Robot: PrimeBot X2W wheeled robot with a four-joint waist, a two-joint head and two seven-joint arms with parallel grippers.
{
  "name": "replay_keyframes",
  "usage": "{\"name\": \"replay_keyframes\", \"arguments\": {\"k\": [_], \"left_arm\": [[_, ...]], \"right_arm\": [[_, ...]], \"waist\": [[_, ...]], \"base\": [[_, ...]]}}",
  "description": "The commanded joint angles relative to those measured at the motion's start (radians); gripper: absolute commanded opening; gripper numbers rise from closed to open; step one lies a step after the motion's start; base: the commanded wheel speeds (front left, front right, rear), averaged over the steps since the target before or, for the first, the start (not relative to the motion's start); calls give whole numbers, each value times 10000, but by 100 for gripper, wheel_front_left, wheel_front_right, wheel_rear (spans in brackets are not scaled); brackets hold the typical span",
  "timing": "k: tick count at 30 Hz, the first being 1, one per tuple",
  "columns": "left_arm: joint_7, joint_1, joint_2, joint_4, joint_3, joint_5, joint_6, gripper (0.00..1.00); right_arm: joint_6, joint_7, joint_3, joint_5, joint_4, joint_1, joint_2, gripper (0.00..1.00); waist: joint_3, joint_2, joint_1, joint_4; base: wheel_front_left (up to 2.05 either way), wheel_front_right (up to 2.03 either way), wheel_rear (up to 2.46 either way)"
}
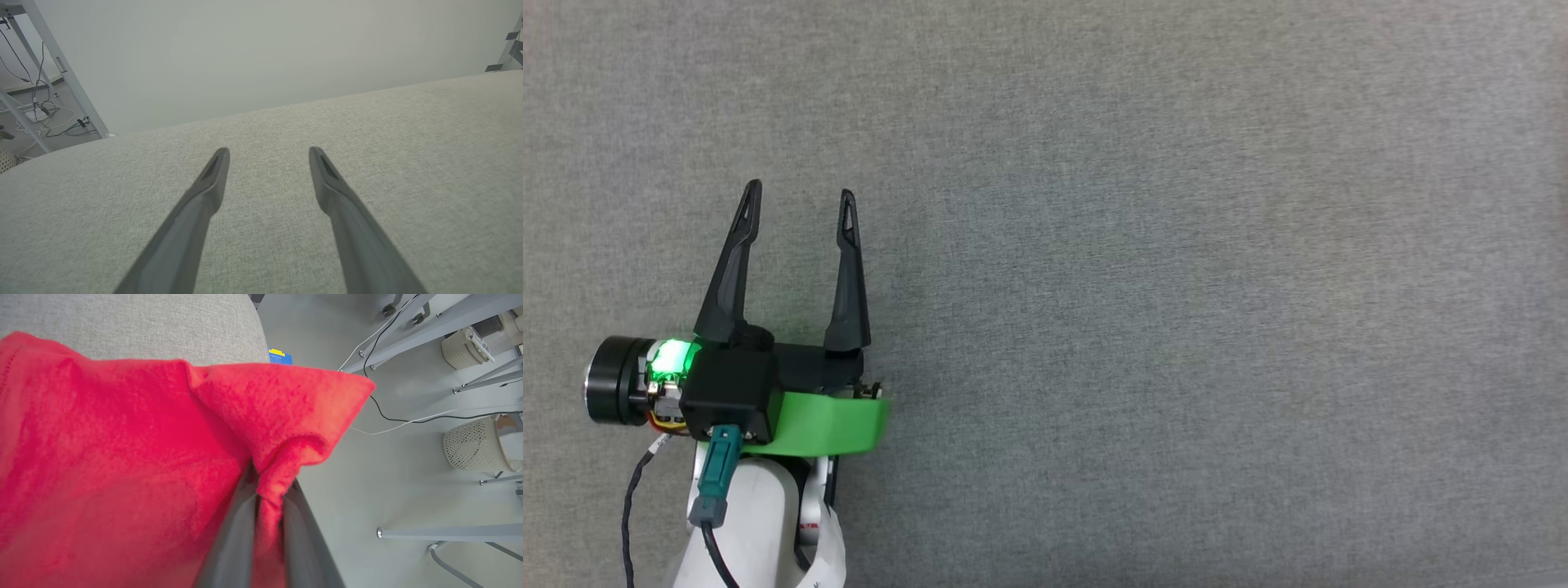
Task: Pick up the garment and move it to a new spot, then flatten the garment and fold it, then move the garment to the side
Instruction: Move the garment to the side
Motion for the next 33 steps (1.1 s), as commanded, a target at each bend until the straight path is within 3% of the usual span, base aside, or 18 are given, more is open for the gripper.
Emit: {"name": "replay_keyframes", "arguments": {"k": [1, 6, 7, 9, 10, 15, 23, 27, 33], "left_arm": [[-59, -211, 107, -27, -7, 27, 73, 100], [-59, -252, 161, 31, -43, -25, 134, 100], [-59, -251, 168, 50, -47, -32, 145, 100], [-59, -234, 187, 89, -54, -43, 173, 100], [-59, -221, 195, 111, -66, -46, 185, 100], [-59, 47, 155, 313, -130, -123, 288, 100], [-59, 770, 17, 515, -83, -249, 432, 100], [-59, 1118, -33, 610, 26, -313, 480, 100], [-59, 1456, -182, 819, 79, -395, 427, 100]], "right_arm": [[-9, -105, -83, -83, 193, -213, -22, 0], [-9, -516, -215, -258, 742, -402, 89, 0], [-9, -595, -237, -271, 827, -434, 138, 4], [-9, -748, -272, -337, 1035, -500, 235, 43], [-9, -852, -311, -400, 1170, -536, 280, 100], [-9, -1764, -171, -874, 1461, -479, 363, 100], [-9, -4056, -307, -1338, 705, -216, 574, 100], [-9, -4865, -724, -1856, 88, -120, 1167, 100], [-9, -5134, -2036, -2873, -1868, 554, 2721, 100]], "waist": [[216, -1, -1, 176], [170, -1, -1, 199], [131, -1, -1, 197], [20, -1, -1, 196], [-60, -1, -1, 203], [-890, -1, -1, 286], [-2015, -1, -1, 454], [-2466, -1, -1, 540], [-3108, -1, -1, 837]], "base": [[0, 0, 0], [0, 0, 0], [0, 0, 0], [0, 0, 0], [0, 0, 0], [0, 0, 0], [0, 0, 0], [0, 0, 0], [0, 0, 0]]}}
